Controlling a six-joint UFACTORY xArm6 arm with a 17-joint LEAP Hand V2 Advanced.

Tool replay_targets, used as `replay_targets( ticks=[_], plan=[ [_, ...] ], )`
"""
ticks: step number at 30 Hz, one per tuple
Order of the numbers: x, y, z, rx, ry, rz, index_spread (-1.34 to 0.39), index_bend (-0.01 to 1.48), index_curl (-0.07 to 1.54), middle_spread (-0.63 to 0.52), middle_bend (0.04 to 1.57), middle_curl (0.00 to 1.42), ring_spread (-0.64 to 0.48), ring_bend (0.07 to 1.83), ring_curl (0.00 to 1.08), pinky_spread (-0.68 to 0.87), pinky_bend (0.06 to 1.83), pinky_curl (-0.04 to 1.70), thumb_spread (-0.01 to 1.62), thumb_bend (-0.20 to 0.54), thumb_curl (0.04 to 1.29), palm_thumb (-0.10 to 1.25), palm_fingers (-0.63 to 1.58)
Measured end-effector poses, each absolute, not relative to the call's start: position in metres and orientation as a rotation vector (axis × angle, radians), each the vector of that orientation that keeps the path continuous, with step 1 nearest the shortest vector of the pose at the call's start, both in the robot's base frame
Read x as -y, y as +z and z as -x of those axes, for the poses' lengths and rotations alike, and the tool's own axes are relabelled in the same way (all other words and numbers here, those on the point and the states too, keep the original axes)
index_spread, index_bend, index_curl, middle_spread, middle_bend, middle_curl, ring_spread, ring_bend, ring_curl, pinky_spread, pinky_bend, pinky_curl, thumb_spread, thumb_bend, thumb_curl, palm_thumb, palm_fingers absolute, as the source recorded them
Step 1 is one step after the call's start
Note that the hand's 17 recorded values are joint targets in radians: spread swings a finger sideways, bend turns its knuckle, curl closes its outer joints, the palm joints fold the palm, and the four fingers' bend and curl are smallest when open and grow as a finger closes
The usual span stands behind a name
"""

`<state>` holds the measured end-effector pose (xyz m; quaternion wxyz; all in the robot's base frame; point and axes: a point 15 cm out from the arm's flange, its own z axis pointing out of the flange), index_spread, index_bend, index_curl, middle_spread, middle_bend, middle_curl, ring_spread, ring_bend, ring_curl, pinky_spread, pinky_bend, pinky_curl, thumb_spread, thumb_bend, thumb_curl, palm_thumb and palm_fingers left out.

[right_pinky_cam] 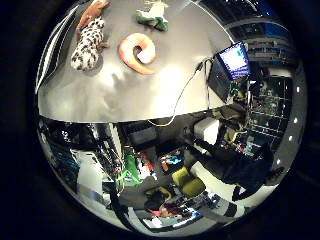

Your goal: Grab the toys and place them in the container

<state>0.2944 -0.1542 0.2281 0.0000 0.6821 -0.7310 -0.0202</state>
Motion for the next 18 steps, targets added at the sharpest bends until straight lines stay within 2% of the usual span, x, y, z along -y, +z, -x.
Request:
replay_targets(
  ticks=[9, 18],
  plan=[
    [0.167, 0.208, -0.285, 2.312, -0.155, -2.113, -0.34, 0.15, 0.25, 0.05, 0.21, 0.33, 0.13, 0.32, 0.27, 0.39, 0.44, 0.31, 1.02, -0.026, 0.29, 0.5, 0.1],
    [0.186, 0.203, -0.299, 2.337, -0.152, -2.094, -0.34, 0.15, 0.25, 0.04, 0.21, 0.34, 0.12, 0.33, 0.27, 0.39, 0.45, 0.3, 1.02, -0.025, 0.29, 0.51, 0.11]
  ],
)
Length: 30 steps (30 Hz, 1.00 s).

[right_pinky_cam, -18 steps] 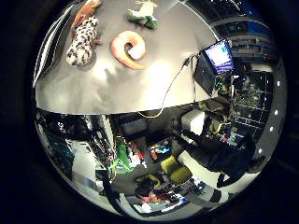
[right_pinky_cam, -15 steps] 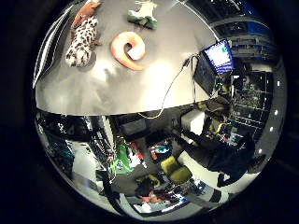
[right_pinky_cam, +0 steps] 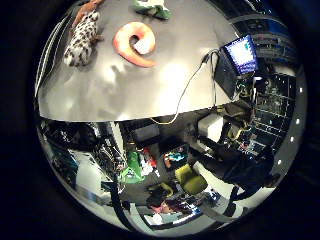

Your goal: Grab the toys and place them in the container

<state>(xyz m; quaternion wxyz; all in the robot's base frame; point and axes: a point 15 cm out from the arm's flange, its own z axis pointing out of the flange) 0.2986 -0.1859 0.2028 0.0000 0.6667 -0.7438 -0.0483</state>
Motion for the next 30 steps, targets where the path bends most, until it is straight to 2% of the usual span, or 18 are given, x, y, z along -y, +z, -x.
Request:
replay_targets(
  ticks=[3, 16, 27, 30],
  plan=[
    [0.193, 0.193, -0.31, 2.333, -0.153, -2.099, -0.34, 0.15, 0.25, 0.04, 0.22, 0.34, 0.11, 0.33, 0.27, 0.39, 0.44, 0.3, 1.02, -0.025, 0.29, 0.51, 0.13],
    [0.21, 0.172, -0.415, 2.267, 0.087, -2.232, -0.33, 0.15, 0.25, 0.02, 0.23, 0.34, 0.08, 0.35, 0.26, 0.38, 0.43, 0.3, 1.0, -0.028, 0.29, 0.5, 0.13],
    [0.238, 0.143, -0.433, 2.26, 0.031, -2.218, -0.33, 0.16, 0.25, 0.02, 0.23, 0.34, 0.08, 0.34, 0.26, 0.38, 0.43, 0.29, 0.99, -0.026, 0.29, 0.51, 0.13],
    [0.248, 0.129, -0.426, 2.261, -0.004, -2.2, -0.33, 0.16, 0.26, 0.02, 0.23, 0.34, 0.08, 0.34, 0.26, 0.38, 0.41, 0.29, 0.99, -0.027, 0.29, 0.51, 0.13]
  ],
)
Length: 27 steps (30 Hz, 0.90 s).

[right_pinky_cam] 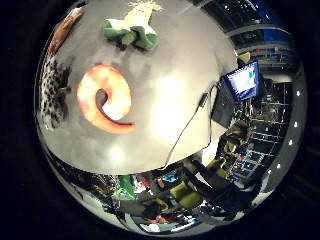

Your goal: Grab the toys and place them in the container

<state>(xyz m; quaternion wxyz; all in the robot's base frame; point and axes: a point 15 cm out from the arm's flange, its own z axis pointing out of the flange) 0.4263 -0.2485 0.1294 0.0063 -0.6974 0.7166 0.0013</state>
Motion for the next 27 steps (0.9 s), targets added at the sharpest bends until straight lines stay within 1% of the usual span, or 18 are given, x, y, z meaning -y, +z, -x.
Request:
replay_targets(
  ticks=[13, 19, 25, 26, 27],
  plan=[
    [0.263, 0.072, -0.425, -2.262, 0.143, 2.194, -0.31, 0.16, 0.26, 0.02, 0.22, 0.34, 0.08, 0.31, 0.25, 0.37, 0.39, 0.29, 0.98, -0.025, 0.29, 0.51, 0.14],
    [0.267, 0.057, -0.441, -2.25, 0.151, 2.211, -0.31, 0.16, 0.27, 0.02, 0.22, 0.34, 0.07, 0.31, 0.25, 0.37, 0.38, 0.29, 0.98, -0.026, 0.29, 0.52, 0.16],
    [0.276, 0.053, -0.446, -2.246, 0.148, 2.256, -0.29, 0.19, 0.29, -0.02, 0.24, 0.35, 0.03, 0.3, 0.25, 0.34, 0.32, 0.27, 0.97, -0.02, 0.3, 0.56, 0.26],
    [0.276, 0.051, -0.445, -2.246, 0.151, 2.261, -0.3, 0.23, 0.31, -0.03, 0.26, 0.35, 0.01, 0.29, 0.24, 0.33, 0.29, 0.26, 0.97, -0.014, 0.31, 0.59, 0.32],
    [0.276, 0.05, -0.444, -2.246, 0.155, 2.267, -0.3, 0.24, 0.31, -0.03, 0.27, 0.35, 0.01, 0.28, 0.24, 0.33, 0.28, 0.26, 0.97, -0.015, 0.31, 0.59, 0.34]
  ],
)
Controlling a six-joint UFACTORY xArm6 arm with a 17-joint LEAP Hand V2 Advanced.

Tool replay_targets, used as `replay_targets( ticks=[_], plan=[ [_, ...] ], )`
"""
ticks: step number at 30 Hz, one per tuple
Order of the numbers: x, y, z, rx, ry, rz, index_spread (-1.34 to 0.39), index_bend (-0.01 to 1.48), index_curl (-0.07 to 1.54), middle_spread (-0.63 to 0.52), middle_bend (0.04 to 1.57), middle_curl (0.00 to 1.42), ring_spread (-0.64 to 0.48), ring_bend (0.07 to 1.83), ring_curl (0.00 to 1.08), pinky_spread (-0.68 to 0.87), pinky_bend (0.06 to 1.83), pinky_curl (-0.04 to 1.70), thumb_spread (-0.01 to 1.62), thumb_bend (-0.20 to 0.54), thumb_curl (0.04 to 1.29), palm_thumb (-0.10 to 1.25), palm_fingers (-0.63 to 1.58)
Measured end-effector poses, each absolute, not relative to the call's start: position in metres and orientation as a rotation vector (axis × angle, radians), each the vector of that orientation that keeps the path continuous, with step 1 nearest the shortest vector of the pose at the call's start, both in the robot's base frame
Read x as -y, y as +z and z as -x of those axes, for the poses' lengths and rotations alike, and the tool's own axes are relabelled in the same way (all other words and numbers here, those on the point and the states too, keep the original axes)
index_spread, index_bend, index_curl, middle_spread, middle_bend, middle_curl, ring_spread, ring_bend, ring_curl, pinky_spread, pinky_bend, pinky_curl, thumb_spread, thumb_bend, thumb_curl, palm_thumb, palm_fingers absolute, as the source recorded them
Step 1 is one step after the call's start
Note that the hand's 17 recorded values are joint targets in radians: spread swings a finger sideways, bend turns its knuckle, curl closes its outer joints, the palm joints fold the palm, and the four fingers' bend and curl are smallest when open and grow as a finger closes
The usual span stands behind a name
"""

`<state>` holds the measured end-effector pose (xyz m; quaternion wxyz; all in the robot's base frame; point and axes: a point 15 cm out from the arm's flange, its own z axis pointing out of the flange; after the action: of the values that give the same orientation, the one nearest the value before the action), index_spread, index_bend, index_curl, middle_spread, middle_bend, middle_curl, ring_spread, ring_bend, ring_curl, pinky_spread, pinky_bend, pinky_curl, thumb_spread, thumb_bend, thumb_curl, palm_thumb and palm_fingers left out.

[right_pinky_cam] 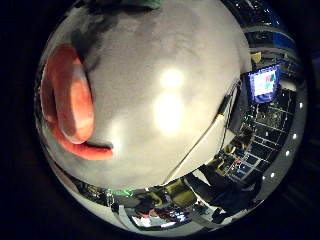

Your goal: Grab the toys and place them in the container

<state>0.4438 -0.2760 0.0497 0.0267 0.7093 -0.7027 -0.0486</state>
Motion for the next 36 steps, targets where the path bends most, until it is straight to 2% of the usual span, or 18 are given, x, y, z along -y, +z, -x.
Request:
replay_targets(
  ticks=[2, 3, 5, 7, 8, 10, 13, 15, 18, 26, 32, 34, 36],
  plan=[
    [0.278, 0.049, -0.442, 2.153, -0.147, -2.193, -0.32, 0.27, 0.32, -0.08, 0.34, 0.37, -0.05, 0.31, 0.24, 0.28, 0.24, 0.24, 0.97, -0.002, 0.32, 0.64, 0.5],
    [0.281, 0.049, -0.441, 2.148, -0.144, -2.191, -0.35, 0.23, 0.31, -0.14, 0.43, 0.41, -0.12, 0.41, 0.26, 0.17, 0.22, 0.22, 0.96, 0.009, 0.34, 0.72, 0.67],
    [0.283, 0.049, -0.439, 2.133, -0.142, -2.194, -0.39, 0.17, 0.31, -0.21, 0.49, 0.45, -0.21, 0.58, 0.32, -0.07, 0.38, 0.25, 0.94, 0.002, 0.35, 0.79, 0.95],
    [0.287, 0.051, -0.437, 2.116, -0.136, -2.195, -0.41, 0.2, 0.33, -0.23, 0.52, 0.48, -0.25, 0.67, 0.36, -0.22, 0.51, 0.3, 0.92, 0.0, 0.36, 0.84, 1.16],
    [0.289, 0.051, -0.436, 2.107, -0.133, -2.196, -0.43, 0.22, 0.36, -0.25, 0.54, 0.51, -0.27, 0.72, 0.4, -0.33, 0.61, 0.34, 0.91, -0.008, 0.37, 0.88, 1.15],
    [0.291, 0.052, -0.433, 2.087, -0.134, -2.196, -0.45, 0.29, 0.4, -0.27, 0.6, 0.55, -0.29, 0.81, 0.45, -0.42, 0.72, 0.39, 0.88, -0.005, 0.39, 0.93, 1.24],
    [0.302, 0.053, -0.428, 2.104, -0.125, -2.18, -0.46, 0.42, 0.48, -0.28, 0.7, 0.6, -0.3, 0.89, 0.5, -0.47, 0.84, 0.46, 0.84, -0.006, 0.41, 1.02, 1.26],
    [0.316, 0.063, -0.423, 2.137, -0.098, -2.156, -0.45, 0.48, 0.52, -0.26, 0.8, 0.64, -0.29, 0.94, 0.52, -0.48, 0.91, 0.5, 0.82, -0.021, 0.4, 1.03, 1.24],
    [0.331, 0.089, -0.422, 2.167, -0.032, -2.139, -0.45, 0.51, 0.56, -0.24, 0.87, 0.66, -0.28, 0.99, 0.54, -0.48, 0.97, 0.53, 0.81, -0.026, 0.4, 1.02, 1.2],
    [0.313, 0.181, -0.414, 2.157, 0.014, -2.147, -0.46, 0.53, 0.62, -0.22, 0.94, 0.65, -0.29, 1.05, 0.55, -0.47, 1.04, 0.57, 0.81, -0.023, 0.38, 1.03, 1.17],
    [0.272, 0.231, -0.434, 2.08, 0.111, -2.244, -0.47, 0.56, 0.65, -0.23, 0.96, 0.64, -0.29, 1.05, 0.54, -0.48, 1.04, 0.56, 0.83, -0.031, 0.37, 1.0, 1.16],
    [0.274, 0.238, -0.431, 2.086, 0.13, -2.239, -0.48, 0.54, 0.65, -0.23, 0.94, 0.63, -0.31, 1.05, 0.54, -0.5, 1.01, 0.55, 0.85, -0.038, 0.36, 0.96, 1.08],
    [0.275, 0.238, -0.43, 2.079, 0.126, -2.235, -0.49, 0.41, 0.64, -0.26, 0.88, 0.62, -0.34, 1.05, 0.55, -0.54, 0.99, 0.56, 0.87, -0.036, 0.35, 0.91, 0.81]
  ],
)
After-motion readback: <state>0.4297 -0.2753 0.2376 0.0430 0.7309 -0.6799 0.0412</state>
